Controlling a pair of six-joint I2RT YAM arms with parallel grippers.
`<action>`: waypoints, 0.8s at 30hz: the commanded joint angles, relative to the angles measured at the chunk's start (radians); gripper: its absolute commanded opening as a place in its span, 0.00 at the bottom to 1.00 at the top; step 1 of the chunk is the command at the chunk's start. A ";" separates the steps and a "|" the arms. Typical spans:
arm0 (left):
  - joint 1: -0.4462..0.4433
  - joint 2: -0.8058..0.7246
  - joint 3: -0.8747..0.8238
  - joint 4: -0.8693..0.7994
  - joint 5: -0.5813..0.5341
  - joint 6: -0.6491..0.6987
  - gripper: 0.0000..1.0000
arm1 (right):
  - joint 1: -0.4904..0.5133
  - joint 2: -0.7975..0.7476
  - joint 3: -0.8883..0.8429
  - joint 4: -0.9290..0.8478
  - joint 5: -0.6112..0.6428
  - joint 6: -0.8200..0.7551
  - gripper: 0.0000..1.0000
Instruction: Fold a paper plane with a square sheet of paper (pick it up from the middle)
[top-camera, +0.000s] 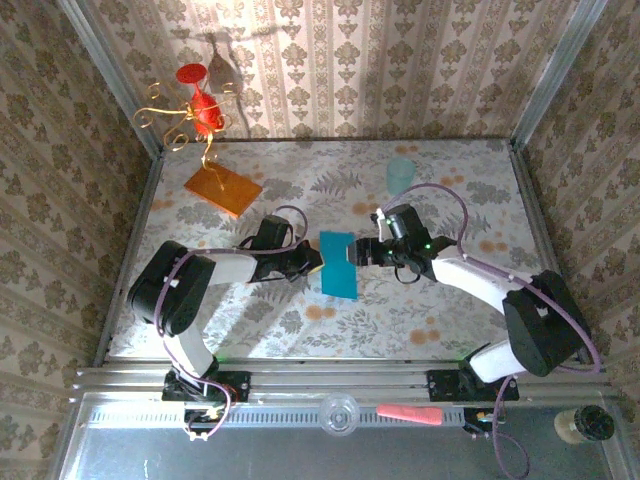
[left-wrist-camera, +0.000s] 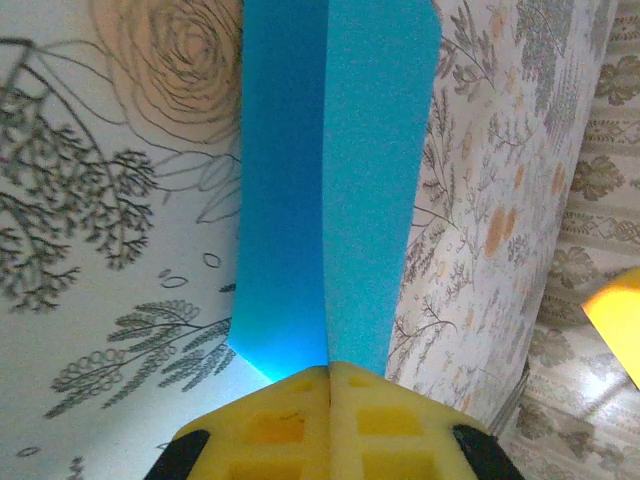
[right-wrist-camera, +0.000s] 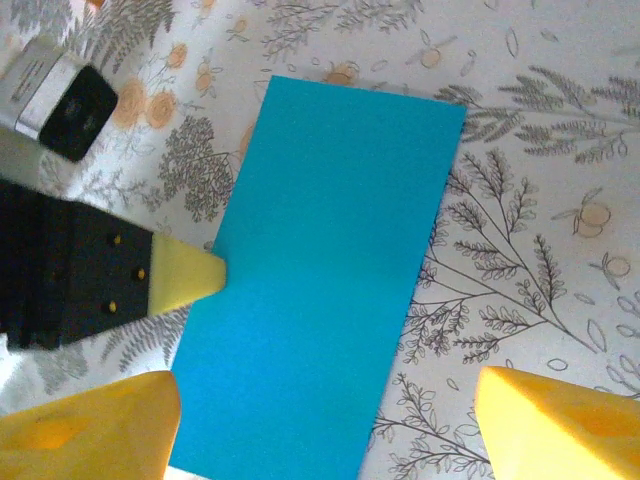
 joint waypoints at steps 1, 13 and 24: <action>0.018 -0.051 0.000 -0.036 -0.034 -0.009 0.00 | 0.053 -0.034 -0.019 0.051 0.099 -0.157 0.80; 0.036 -0.063 -0.017 -0.053 -0.045 -0.031 0.00 | 0.274 0.062 -0.010 0.111 0.152 -0.465 0.81; 0.039 -0.052 -0.010 -0.061 -0.042 -0.037 0.00 | 0.367 0.205 0.029 0.117 0.265 -0.607 0.84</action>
